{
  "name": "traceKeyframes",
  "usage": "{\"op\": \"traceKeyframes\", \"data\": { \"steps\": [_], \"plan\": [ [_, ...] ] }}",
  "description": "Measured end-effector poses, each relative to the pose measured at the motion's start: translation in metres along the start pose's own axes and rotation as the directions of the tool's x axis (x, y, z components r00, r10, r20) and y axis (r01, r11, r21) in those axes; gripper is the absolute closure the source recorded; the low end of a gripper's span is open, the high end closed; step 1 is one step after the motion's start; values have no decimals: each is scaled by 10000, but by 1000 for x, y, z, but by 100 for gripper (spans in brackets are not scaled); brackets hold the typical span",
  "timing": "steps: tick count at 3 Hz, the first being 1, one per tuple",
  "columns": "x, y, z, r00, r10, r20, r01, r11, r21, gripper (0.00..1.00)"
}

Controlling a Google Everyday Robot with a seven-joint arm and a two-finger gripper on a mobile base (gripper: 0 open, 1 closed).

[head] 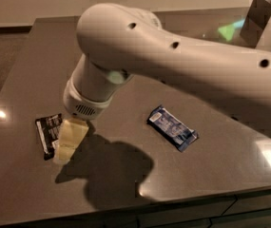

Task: Move rxbar chocolate near rxbar blueberry

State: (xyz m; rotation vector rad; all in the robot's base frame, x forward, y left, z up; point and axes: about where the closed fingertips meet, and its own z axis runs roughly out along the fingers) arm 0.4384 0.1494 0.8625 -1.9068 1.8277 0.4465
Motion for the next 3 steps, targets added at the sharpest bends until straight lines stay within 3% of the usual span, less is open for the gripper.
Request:
{"op": "traceKeyframes", "data": {
  "steps": [3],
  "plan": [
    [-14,1,49,9998,-66,-191,58,9991,-410,1]
  ]
}}
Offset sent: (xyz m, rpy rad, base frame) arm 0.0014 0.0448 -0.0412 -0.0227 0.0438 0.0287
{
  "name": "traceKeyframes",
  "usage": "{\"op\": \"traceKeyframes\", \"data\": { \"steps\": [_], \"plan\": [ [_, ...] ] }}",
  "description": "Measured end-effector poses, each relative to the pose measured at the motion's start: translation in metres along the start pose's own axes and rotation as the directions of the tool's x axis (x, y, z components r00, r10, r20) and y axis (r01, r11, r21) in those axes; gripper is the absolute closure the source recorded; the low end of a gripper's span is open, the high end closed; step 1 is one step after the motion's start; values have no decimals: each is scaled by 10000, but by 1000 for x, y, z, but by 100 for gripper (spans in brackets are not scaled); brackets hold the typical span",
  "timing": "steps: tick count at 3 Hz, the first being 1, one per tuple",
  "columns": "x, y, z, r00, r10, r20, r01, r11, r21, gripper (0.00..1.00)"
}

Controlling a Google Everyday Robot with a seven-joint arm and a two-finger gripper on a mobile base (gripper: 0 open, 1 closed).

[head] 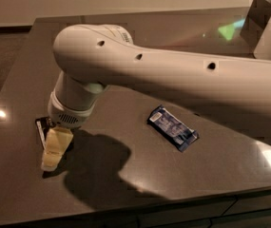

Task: Move rxbar chocolate near rxbar blueberry

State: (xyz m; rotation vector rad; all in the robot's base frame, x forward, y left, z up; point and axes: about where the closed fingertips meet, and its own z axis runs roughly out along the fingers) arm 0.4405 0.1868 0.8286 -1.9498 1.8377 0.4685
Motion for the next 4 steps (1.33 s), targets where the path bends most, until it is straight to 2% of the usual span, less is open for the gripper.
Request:
{"op": "traceKeyframes", "data": {
  "steps": [1,3,4],
  "plan": [
    [3,-4,4,10000,30,-67,-31,10000,-48,21],
    [-1,-7,-5,10000,21,-48,-22,9999,-136,83],
    [-1,-7,-5,10000,21,-48,-22,9999,-136,100]
  ]
}}
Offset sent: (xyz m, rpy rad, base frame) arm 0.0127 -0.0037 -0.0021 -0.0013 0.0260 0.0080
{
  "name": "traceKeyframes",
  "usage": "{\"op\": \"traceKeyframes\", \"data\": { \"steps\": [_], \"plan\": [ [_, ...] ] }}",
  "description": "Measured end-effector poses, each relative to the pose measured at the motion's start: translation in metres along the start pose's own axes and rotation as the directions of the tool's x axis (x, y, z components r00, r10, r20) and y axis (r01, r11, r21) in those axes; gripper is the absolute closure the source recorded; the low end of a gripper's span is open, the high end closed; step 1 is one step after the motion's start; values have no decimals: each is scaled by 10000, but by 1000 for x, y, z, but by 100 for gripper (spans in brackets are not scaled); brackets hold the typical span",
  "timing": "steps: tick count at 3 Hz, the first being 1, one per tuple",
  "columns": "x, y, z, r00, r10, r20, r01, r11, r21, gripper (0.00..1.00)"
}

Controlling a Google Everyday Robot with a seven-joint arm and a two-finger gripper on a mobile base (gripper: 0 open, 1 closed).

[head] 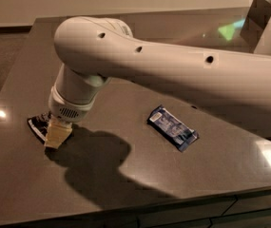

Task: Move rxbar chocolate near rxbar blueberry

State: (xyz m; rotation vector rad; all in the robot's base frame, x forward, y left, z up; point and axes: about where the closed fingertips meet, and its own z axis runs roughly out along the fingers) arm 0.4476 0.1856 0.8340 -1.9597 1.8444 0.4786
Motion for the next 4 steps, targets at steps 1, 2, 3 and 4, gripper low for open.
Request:
{"op": "traceKeyframes", "data": {
  "steps": [1,2,3,4],
  "plan": [
    [10,-6,-20,9991,304,281,-307,9994,131,100],
    [22,-16,-45,9961,638,614,-657,9974,297,100],
    [43,-30,-79,9908,1028,879,-1079,9926,563,100],
    [60,-40,-98,9872,1286,946,-1363,9874,801,100]
  ]
}}
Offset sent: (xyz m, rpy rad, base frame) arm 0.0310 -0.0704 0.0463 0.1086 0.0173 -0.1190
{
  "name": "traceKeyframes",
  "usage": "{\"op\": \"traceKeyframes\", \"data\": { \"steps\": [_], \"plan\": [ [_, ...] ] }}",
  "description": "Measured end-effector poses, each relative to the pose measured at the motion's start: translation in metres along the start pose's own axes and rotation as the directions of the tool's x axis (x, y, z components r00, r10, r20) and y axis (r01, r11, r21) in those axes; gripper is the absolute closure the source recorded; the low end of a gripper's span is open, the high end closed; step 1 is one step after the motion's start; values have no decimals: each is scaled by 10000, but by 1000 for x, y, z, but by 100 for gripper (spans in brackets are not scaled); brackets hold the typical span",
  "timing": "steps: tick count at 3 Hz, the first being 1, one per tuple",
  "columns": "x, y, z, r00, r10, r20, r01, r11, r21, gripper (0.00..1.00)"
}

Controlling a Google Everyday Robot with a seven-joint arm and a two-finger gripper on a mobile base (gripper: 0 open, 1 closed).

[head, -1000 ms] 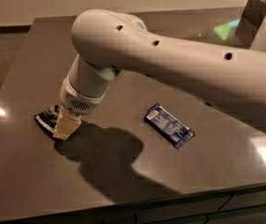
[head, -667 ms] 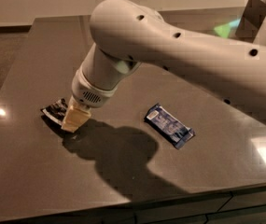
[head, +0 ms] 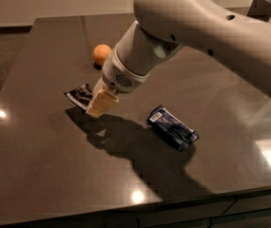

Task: Move rxbar chocolate near rxbar blueberry

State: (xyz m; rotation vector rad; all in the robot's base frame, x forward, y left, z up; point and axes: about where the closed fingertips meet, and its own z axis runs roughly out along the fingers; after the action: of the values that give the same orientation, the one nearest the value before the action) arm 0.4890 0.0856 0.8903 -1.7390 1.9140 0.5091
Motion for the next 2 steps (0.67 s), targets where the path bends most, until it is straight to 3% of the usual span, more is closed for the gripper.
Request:
{"op": "traceKeyframes", "data": {
  "steps": [2],
  "plan": [
    [69,-33,-50,9928,1121,-414,-1083,9903,866,100]
  ]
}}
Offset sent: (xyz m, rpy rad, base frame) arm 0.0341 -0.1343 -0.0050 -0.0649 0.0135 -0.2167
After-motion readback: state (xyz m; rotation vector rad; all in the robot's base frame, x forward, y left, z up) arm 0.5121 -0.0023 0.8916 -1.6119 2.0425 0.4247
